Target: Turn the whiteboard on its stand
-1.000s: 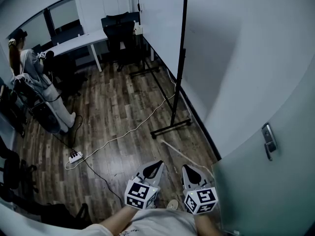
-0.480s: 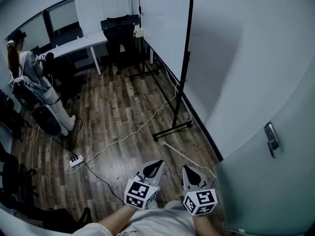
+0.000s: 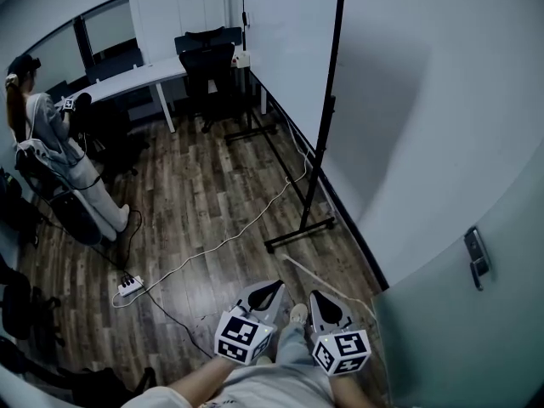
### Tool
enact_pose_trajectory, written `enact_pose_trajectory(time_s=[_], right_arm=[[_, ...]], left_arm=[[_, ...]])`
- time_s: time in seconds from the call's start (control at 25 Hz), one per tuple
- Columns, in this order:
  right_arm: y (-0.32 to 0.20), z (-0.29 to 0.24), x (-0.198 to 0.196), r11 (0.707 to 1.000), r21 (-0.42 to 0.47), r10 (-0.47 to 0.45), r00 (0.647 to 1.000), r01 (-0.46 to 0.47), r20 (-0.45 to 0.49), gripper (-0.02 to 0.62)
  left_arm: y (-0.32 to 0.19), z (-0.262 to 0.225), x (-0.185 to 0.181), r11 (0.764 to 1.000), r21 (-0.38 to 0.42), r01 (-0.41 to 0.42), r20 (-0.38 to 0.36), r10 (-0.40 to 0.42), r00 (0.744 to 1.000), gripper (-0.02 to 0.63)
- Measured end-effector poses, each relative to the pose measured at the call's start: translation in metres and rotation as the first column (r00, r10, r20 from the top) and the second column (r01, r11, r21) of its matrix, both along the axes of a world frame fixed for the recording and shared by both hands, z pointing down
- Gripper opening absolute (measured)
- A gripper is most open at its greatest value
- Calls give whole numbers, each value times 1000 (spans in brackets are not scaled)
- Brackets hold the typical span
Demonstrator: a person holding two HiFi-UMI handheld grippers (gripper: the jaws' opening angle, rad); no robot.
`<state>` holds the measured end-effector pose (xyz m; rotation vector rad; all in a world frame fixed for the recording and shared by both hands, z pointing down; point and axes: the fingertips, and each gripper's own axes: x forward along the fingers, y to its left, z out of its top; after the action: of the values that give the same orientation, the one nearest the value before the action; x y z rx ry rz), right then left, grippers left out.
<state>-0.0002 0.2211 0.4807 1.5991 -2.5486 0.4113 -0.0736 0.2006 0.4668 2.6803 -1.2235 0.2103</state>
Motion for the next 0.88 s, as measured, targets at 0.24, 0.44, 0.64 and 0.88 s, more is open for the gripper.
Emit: enact_pose_trajectory(time_s=[0.24,0.44,0.64,0.88], right_arm=[[-83,0,11,999,21,-32,999,32,-1,6],[-155,-13,33,998,47,-42,999,42,-6,6],[-213,-19,53,997,56,-45,999,45,-11,6],[-267,-19,83,996,64,-57,998,58,-14,6]], left_arm=[[-77,0,8,999,12,32,11,-32,999,11],[-141,-5,21,998,15,61,3,-61,998,11],[-197,-10,39,997,17,79,-7,-79,997,11],[-253,-12,64,994,26,106,-13,-106,994,11]])
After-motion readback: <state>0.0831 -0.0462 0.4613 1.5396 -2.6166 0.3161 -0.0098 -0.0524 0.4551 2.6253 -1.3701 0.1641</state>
